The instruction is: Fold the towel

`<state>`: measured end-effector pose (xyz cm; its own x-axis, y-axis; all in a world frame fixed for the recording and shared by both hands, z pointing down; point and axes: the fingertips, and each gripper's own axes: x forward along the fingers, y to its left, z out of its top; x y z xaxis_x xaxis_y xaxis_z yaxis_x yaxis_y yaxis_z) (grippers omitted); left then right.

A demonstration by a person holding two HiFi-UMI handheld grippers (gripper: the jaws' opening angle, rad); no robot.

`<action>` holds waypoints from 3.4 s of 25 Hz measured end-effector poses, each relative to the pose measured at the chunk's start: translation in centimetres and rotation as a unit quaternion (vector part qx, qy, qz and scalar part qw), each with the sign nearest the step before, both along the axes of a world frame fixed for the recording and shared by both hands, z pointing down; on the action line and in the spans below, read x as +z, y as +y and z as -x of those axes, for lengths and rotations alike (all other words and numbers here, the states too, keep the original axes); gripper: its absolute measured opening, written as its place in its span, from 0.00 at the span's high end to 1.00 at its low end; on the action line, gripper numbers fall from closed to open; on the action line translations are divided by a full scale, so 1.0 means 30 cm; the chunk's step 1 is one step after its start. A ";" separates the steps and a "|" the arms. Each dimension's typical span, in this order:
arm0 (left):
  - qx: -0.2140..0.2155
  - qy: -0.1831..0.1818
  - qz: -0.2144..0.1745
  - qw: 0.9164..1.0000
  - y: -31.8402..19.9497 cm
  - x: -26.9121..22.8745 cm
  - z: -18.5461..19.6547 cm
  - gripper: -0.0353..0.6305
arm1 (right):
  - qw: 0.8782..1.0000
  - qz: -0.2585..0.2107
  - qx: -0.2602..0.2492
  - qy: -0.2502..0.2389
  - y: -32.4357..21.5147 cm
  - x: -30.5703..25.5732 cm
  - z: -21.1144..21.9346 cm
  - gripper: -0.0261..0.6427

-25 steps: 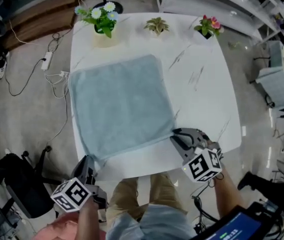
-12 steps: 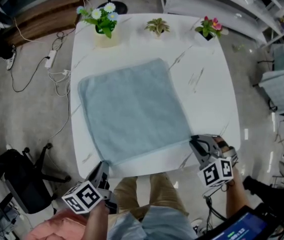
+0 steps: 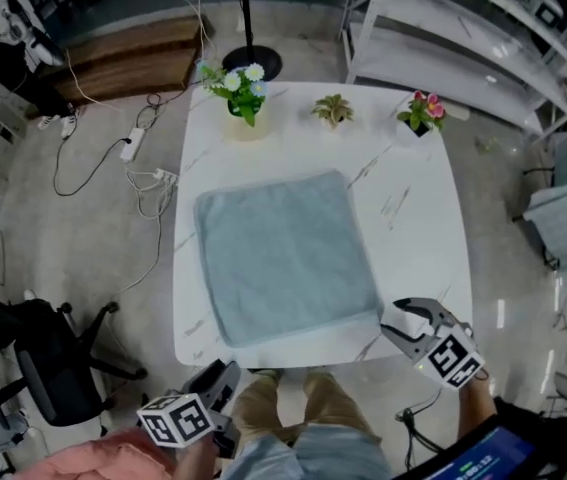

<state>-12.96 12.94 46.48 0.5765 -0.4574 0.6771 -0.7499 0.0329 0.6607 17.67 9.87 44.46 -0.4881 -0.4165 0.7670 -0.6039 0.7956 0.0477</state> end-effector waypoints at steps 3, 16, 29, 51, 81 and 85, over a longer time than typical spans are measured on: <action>0.016 -0.023 -0.044 0.999 0.028 -0.083 -0.005 0.71 | 0.999 -0.005 0.000 -0.038 -0.071 -0.080 0.111 0.75; 0.052 -0.094 -0.188 0.976 -0.235 -0.100 -0.216 0.85 | 0.997 0.035 -0.021 -0.060 -0.075 0.156 0.248 0.81; 0.032 -0.147 -0.136 0.979 -0.215 -0.016 -0.161 0.85 | 0.961 0.040 0.199 -0.187 -0.916 0.059 -0.027 0.67; 0.133 -0.137 -0.135 0.972 -0.412 0.031 -0.423 0.86 | 0.960 0.052 0.236 -0.145 -1.127 0.138 -0.353 0.89; 0.182 -0.070 -0.107 0.975 -0.459 0.073 -0.432 0.86 | 0.828 0.214 0.436 -0.280 -0.253 0.221 -0.234 0.87; 0.178 -0.044 -0.123 0.975 -0.462 0.025 -0.431 0.86 | 0.844 0.174 0.446 -0.241 -0.274 0.175 -0.246 0.91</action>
<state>-0.02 -0.92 47.24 0.6731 -0.3941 0.6259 -0.7390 -0.3919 0.5480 25.05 1.66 49.71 -0.3893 -0.5745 0.7200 -0.8524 -0.0714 -0.5179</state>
